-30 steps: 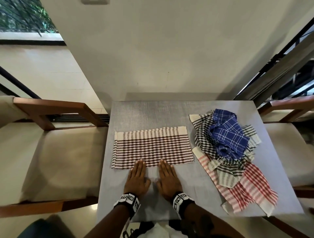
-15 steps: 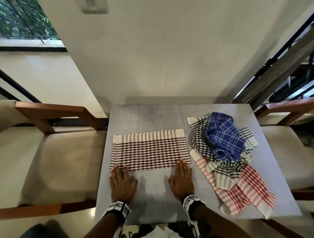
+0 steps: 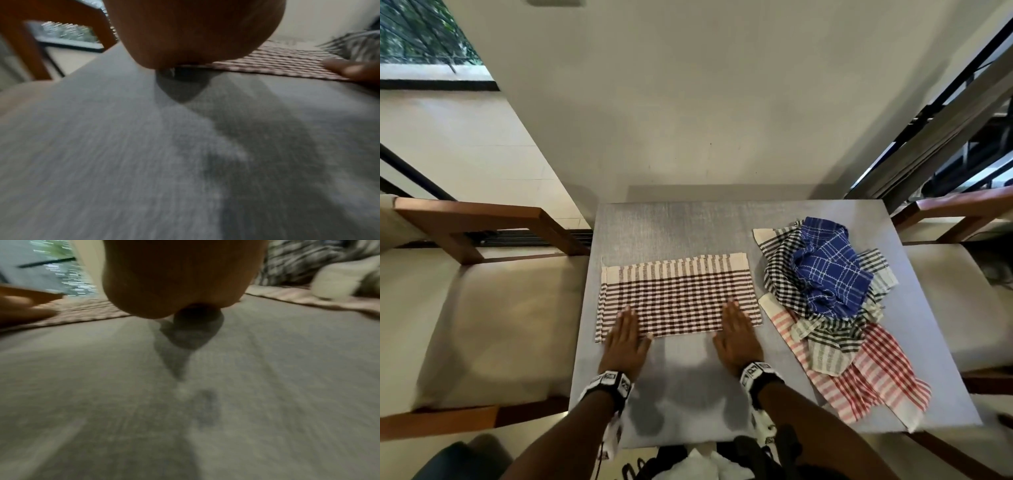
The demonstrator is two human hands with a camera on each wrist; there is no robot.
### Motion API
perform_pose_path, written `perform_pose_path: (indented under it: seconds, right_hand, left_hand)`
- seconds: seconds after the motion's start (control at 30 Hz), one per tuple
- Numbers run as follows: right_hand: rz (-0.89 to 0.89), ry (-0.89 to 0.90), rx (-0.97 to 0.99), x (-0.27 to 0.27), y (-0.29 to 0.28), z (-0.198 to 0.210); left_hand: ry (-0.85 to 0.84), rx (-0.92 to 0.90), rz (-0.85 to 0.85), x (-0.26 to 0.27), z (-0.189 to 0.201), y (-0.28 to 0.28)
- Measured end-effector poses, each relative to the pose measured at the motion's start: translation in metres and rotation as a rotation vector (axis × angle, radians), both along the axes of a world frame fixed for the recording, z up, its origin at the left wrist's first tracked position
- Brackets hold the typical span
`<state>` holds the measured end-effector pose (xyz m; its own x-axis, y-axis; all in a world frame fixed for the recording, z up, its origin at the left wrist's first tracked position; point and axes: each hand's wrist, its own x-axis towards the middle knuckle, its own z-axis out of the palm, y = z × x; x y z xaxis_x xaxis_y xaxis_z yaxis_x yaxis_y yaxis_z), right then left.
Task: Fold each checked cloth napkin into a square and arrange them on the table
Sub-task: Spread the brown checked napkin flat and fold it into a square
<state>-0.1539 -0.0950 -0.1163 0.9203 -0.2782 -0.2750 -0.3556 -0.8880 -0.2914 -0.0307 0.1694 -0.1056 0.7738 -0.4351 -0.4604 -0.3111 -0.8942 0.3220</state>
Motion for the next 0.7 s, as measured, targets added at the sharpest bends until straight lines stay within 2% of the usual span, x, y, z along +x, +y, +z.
perform_pose_path:
  seconds: [0.03, 0.1, 0.2, 0.27, 0.37, 0.43, 0.57, 0.63, 0.7]
  right_hand:
    - [-0.047, 0.008, -0.012, -0.012, -0.016, -0.002]
    - [-0.026, 0.025, -0.046, -0.029, -0.035, -0.003]
    - [-0.002, 0.022, -0.047, -0.025, -0.032, 0.002]
    - [0.025, 0.0, -0.02, -0.01, -0.019, 0.006]
    - [0.191, -0.008, 0.076, 0.027, 0.012, 0.007]
    - [0.286, 0.001, 0.09, 0.056, 0.032, 0.004]
    - [0.271, 0.06, 0.067, 0.09, 0.039, -0.003]
    - [0.276, 0.039, 0.013, 0.088, 0.029, -0.004]
    - [0.202, 0.002, -0.02, 0.078, 0.012, -0.005]
  left_hand:
    - [-0.004, 0.014, 0.039, 0.0, -0.002, 0.014]
    - [-0.004, 0.055, 0.02, -0.001, -0.001, 0.032]
    - [-0.017, 0.094, -0.026, -0.001, 0.007, 0.027]
    - [-0.044, 0.08, -0.063, 0.001, 0.009, 0.011]
    - [-0.07, 0.013, -0.278, 0.004, 0.012, -0.034]
    - [-0.076, -0.017, -0.334, 0.011, 0.014, -0.066]
    - [-0.033, 0.014, -0.259, 0.035, 0.012, -0.091]
    - [-0.037, 0.018, -0.256, 0.043, 0.006, -0.08]
    - [-0.051, 0.01, -0.13, 0.048, -0.003, -0.055]
